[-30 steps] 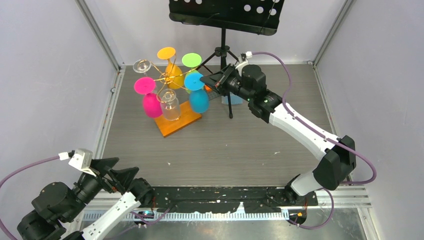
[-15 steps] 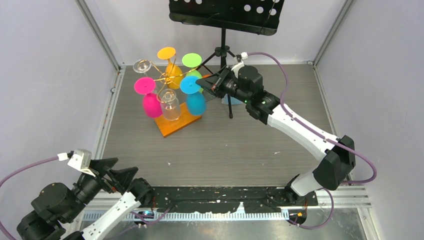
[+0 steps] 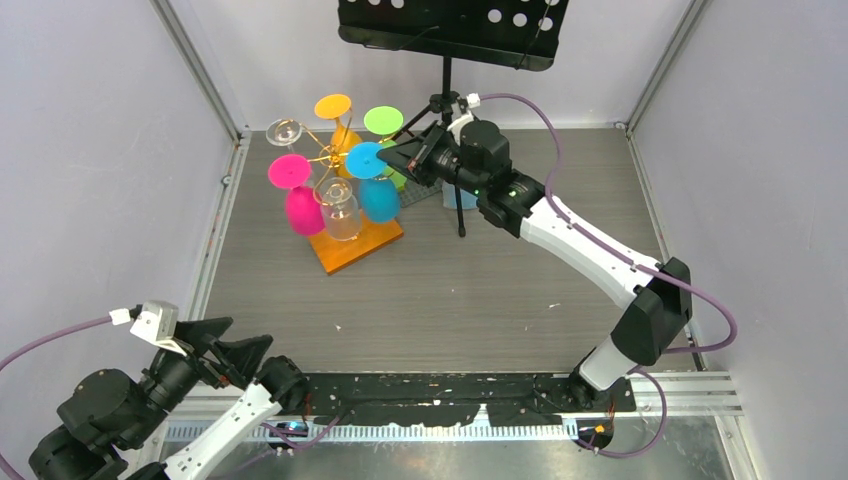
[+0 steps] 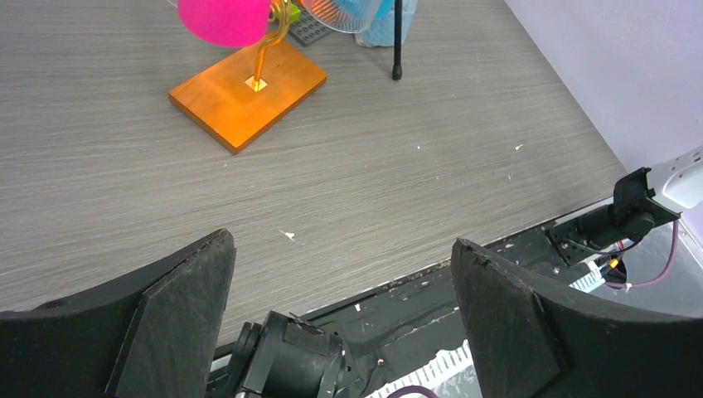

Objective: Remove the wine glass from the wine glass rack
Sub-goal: Pick up the wine glass from the wine rack, then place the wine glass at the center of the board.

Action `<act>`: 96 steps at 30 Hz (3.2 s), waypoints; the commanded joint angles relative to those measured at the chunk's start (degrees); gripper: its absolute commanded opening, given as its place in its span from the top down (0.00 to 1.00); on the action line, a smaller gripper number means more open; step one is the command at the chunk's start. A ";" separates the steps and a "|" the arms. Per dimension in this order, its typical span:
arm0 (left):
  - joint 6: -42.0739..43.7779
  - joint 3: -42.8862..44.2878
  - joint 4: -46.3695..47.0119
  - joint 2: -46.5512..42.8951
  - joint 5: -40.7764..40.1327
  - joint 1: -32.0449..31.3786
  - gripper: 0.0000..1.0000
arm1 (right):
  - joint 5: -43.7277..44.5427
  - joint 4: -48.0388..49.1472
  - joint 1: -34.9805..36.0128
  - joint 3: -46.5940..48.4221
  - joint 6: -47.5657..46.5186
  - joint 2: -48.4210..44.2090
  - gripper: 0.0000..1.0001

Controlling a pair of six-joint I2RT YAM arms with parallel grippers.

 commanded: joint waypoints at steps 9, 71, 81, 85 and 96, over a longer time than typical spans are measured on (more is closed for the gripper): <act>0.59 1.22 0.16 0.03 -1.41 -0.36 0.01 | 3.65 -0.53 0.37 7.50 -0.22 3.41 0.94; -1.81 0.84 2.07 3.06 3.75 -1.59 0.01 | 4.34 0.35 -9.20 -17.04 -0.26 -22.21 0.94; -2.12 -3.27 9.07 6.73 9.52 -1.59 0.01 | 0.18 -2.82 -10.81 -25.70 -8.50 -32.36 0.94; -2.97 -4.15 11.35 8.75 13.62 -1.59 0.01 | -1.39 -4.99 -10.85 -28.13 -13.31 -36.83 0.94; -7.87 -9.90 22.81 12.53 25.49 -1.59 0.01 | -12.86 -4.37 -10.84 -32.06 -27.02 -42.04 0.94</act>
